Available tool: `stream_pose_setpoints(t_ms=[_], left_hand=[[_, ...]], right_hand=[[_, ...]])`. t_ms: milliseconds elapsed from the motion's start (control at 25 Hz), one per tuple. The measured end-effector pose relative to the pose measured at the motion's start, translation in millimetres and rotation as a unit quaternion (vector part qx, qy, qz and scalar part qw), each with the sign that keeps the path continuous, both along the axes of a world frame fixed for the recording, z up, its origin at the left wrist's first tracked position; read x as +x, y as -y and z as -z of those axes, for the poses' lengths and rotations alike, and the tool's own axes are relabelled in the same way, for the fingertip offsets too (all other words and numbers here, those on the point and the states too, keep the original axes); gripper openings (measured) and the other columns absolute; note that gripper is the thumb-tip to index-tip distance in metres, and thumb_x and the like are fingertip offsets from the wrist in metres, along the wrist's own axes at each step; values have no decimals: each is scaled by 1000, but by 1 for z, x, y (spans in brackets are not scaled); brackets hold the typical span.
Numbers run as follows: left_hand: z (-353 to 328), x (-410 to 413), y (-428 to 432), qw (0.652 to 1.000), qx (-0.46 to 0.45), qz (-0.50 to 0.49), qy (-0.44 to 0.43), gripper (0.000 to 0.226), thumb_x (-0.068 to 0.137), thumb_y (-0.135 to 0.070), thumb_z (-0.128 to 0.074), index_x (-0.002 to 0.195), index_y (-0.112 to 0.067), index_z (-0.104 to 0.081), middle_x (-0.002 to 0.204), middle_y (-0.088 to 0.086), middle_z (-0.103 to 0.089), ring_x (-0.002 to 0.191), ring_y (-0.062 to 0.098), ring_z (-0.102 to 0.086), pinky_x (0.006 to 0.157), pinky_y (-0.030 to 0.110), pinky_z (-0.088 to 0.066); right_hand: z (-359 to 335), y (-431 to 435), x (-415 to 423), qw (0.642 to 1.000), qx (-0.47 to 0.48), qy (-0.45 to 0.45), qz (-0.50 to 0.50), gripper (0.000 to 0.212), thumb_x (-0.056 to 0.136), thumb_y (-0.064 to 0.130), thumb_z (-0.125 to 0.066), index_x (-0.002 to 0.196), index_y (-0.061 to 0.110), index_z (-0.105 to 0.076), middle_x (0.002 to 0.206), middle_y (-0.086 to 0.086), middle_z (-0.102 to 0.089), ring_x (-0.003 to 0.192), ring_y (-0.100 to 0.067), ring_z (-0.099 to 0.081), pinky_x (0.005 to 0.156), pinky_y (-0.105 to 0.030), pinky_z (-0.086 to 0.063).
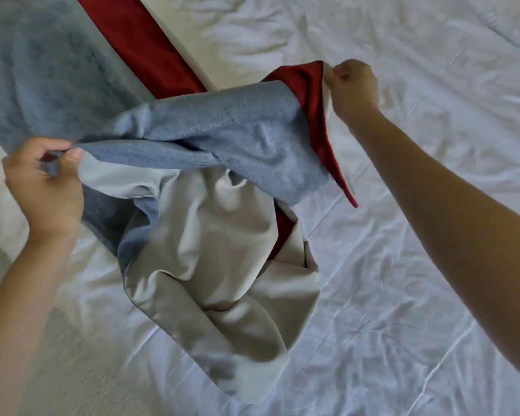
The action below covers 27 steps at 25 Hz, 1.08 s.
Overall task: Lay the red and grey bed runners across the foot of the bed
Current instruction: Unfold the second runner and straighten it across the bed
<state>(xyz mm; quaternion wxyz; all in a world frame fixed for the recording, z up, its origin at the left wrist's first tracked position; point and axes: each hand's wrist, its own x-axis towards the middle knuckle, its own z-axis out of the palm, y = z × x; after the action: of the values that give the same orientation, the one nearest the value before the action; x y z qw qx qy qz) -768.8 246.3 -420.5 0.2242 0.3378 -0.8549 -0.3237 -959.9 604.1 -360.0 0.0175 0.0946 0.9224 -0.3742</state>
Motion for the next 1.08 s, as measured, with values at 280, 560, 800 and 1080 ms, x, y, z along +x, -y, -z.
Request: stream_pose_setpoints(t_ms=[280,560,800,1080], left_hand=[[19,13,6,992,-101,13,75,19,81,-29,-56,90,-15,-67,89,14,-67,96,35,-56,84,42,-41],[27,19,-63,955,-224,178,82,27,77,-7,-47,100,-14,-62,101,14,-63,100,37,-51,85,45,-35],[39,1,-178,915,-206,337,84,18,81,-23,-59,96,-15,-65,94,4,-68,93,30,-60,78,39,-43],[46,-31,-237,860,-273,397,169,22,72,-23,-70,94,-21,-67,100,-2,-67,100,25,-59,80,39,-43]], right_hand=[[59,29,-6,996,52,70,-7,23,94,25,-47,107,19,-64,115,-3,-66,114,-24,-54,97,-33,-35],[82,16,44,996,76,-51,-21,28,87,15,-47,113,14,-56,111,-10,-61,109,-27,-52,93,-36,-35],[116,-27,122,959,233,-43,-158,44,71,7,-56,115,8,-59,113,-13,-60,107,-33,-51,92,-40,-33],[130,-44,127,949,276,-18,-152,28,83,11,-57,111,12,-63,116,-7,-62,112,-28,-50,97,-38,-30]])
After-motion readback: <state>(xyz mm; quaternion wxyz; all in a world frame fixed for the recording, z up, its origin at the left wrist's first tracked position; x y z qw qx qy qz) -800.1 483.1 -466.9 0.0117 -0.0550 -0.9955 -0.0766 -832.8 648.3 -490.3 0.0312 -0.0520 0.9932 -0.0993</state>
